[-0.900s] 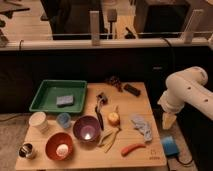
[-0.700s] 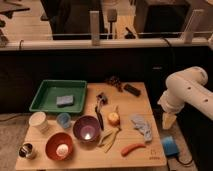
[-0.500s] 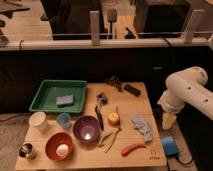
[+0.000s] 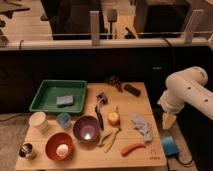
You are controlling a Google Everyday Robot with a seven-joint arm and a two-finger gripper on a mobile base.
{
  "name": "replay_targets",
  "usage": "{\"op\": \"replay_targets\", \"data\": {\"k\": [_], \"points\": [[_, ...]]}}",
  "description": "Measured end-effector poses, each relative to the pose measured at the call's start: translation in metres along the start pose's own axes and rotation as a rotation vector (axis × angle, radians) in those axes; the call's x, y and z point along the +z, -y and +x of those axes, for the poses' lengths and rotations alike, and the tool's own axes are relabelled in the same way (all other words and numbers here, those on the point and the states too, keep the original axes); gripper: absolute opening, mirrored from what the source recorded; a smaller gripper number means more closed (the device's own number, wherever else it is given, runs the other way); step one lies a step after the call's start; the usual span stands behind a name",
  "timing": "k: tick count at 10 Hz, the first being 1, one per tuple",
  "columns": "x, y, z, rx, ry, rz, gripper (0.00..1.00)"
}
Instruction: Place eraser in purple bowl
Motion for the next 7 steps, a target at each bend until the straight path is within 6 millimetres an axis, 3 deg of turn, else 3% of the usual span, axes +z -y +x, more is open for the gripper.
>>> {"op": "replay_targets", "data": {"k": [5,7], "points": [[0.0,0.0,0.0,0.0,0.0,0.0,0.8],[0.007,0.007,-0.011,-0.016,0.003,0.002,0.8]]}}
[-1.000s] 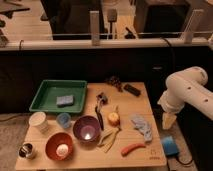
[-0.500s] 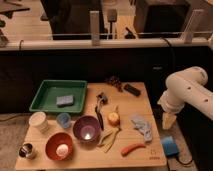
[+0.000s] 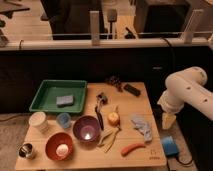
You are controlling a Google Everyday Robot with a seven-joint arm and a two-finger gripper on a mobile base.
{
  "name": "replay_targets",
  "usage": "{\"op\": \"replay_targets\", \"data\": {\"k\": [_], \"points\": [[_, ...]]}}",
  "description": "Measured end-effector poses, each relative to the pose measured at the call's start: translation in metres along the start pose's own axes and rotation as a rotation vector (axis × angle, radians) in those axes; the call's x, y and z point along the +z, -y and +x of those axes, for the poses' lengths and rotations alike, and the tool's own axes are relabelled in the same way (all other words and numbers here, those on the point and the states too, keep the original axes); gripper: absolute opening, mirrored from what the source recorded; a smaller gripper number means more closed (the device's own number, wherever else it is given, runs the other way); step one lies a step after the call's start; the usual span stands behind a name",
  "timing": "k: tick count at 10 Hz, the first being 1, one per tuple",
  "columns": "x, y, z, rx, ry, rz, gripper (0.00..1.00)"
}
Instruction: Place eraser in purple bowl
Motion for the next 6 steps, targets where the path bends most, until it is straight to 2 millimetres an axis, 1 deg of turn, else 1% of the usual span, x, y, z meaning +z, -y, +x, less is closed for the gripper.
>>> {"op": "replay_targets", "data": {"k": [1,2,3,5,6], "points": [[0.004,0.007,-0.011,-0.011,0.002,0.003,0.8],[0.006,0.01,-0.018,-0.018,0.002,0.005,0.8],[0.009,0.012,-0.021,-0.025,0.003,0.006,0.8],[0.012,0.017,-0.022,-0.032,0.011,0.007,0.8],[0.014,0.021,-0.03,-0.04,0.019,0.006,0.8]]}}
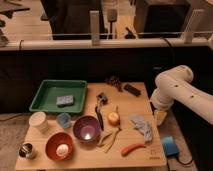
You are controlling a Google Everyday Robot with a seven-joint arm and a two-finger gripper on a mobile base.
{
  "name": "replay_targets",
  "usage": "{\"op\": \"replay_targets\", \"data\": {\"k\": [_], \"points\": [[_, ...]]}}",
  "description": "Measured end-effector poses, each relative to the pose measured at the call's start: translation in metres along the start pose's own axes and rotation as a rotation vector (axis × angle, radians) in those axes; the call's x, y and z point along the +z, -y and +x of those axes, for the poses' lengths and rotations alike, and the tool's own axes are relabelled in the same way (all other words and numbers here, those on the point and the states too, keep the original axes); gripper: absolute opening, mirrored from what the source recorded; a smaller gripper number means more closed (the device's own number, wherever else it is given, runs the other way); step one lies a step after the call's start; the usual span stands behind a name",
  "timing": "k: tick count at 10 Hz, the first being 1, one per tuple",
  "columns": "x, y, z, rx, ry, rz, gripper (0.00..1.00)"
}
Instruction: Place eraser in purple bowl
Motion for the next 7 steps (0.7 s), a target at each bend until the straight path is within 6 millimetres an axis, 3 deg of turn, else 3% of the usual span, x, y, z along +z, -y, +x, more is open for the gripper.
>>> {"op": "replay_targets", "data": {"k": [7], "points": [[0.016,0.024,-0.036,-0.025,0.037,-0.003,0.8]]}}
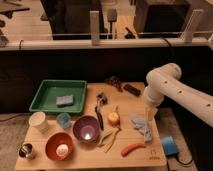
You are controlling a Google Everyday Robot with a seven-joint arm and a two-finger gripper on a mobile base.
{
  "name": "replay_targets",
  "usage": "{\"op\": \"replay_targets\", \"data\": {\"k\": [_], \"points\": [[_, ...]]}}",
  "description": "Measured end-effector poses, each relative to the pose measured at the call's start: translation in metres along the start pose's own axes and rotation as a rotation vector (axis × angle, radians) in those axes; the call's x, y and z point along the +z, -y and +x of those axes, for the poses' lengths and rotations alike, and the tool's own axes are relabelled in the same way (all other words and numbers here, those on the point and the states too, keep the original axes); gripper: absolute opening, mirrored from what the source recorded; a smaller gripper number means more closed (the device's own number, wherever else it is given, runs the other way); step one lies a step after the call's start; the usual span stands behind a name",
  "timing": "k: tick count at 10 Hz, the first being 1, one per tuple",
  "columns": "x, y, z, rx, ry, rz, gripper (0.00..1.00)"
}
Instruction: Place eraser in purple bowl
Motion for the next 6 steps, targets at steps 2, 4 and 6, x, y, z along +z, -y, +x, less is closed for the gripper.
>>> {"op": "replay_targets", "data": {"k": [2,4,6], "points": [[0.003,0.006,-0.008,-0.005,0.01,0.0,0.8],[0.008,0.013,-0.01,-0.016,0.018,0.002,0.8],[0.014,0.018,-0.014,-0.025,0.029,0.0,0.8]]}}
